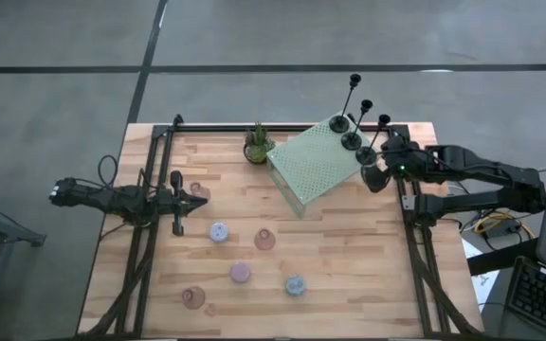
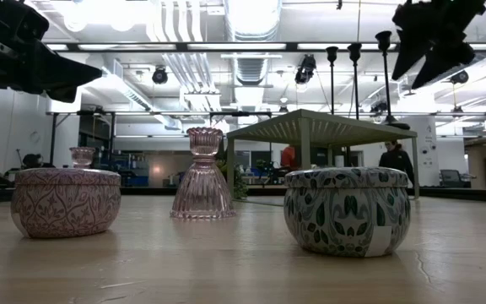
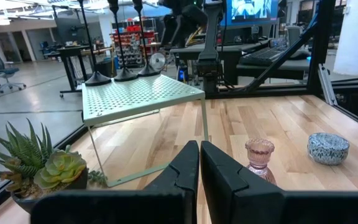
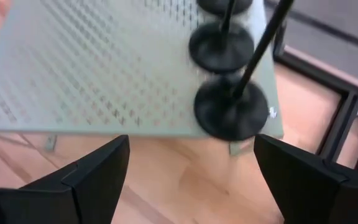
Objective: Pick & Place candle stick holders
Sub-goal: Put the black candle holder on the shelf aligned with the other black candle holders
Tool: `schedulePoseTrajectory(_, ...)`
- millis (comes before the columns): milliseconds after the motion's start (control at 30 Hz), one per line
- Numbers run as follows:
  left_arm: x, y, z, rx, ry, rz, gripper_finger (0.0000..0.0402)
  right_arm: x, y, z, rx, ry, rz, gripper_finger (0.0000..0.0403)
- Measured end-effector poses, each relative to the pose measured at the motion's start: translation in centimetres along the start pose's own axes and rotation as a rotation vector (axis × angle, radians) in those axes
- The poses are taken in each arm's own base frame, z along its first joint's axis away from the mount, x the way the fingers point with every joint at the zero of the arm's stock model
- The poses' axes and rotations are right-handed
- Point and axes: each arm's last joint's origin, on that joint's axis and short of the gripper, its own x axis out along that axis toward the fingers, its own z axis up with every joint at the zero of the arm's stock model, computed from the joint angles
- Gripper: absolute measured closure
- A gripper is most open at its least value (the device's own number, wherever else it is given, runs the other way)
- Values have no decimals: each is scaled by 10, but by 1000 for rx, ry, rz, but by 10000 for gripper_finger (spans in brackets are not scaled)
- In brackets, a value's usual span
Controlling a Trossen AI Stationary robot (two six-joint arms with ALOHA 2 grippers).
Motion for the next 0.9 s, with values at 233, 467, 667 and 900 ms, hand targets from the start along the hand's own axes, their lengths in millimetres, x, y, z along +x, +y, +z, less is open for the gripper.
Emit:
schedulePoseTrajectory(233, 0, 0, 0, 0, 0, 0, 381, 18, -2, -17, 26, 84, -44, 94)
schedulePoseTrajectory(467, 0, 0, 0, 0, 1, 0, 381, 32, -5, -29, 29, 115, -90, 153)
schedulePoseTrajectory(667, 0, 0, 0, 0, 0, 0, 381, 37, -4, -30, 34, 74, -131, 217)
schedulePoseTrajectory(900, 0, 0, 0, 0, 0, 0, 381, 38, -3, -28, 60, 45, -130, 300)
